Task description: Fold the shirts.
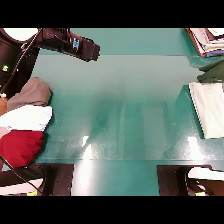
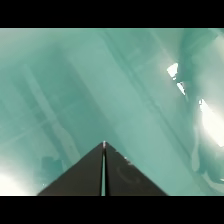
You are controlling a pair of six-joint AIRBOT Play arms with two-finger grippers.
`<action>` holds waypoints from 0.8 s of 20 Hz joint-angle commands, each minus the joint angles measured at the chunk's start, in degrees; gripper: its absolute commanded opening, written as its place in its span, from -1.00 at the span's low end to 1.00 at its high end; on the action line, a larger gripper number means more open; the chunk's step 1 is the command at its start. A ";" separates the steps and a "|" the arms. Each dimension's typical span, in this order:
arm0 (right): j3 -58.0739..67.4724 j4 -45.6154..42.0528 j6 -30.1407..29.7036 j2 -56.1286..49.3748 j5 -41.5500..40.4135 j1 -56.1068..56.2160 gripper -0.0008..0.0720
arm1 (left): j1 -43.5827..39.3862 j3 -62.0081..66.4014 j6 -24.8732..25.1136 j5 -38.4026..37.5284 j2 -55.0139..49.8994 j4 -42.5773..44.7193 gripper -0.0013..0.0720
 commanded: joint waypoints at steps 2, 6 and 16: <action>3.30 -0.61 -1.57 0.04 8.02 -0.48 -0.93 | -0.02 -0.02 0.07 -1.07 -0.04 0.00 -0.87; 3.28 -6.99 -1.55 0.17 16.81 -0.85 -0.93 | -0.02 -0.02 0.07 -2.38 -0.04 0.04 -0.87; -19.50 -31.36 2.14 11.56 24.59 -2.03 -0.77 | -0.02 -0.02 0.09 -2.86 -0.04 0.07 -0.87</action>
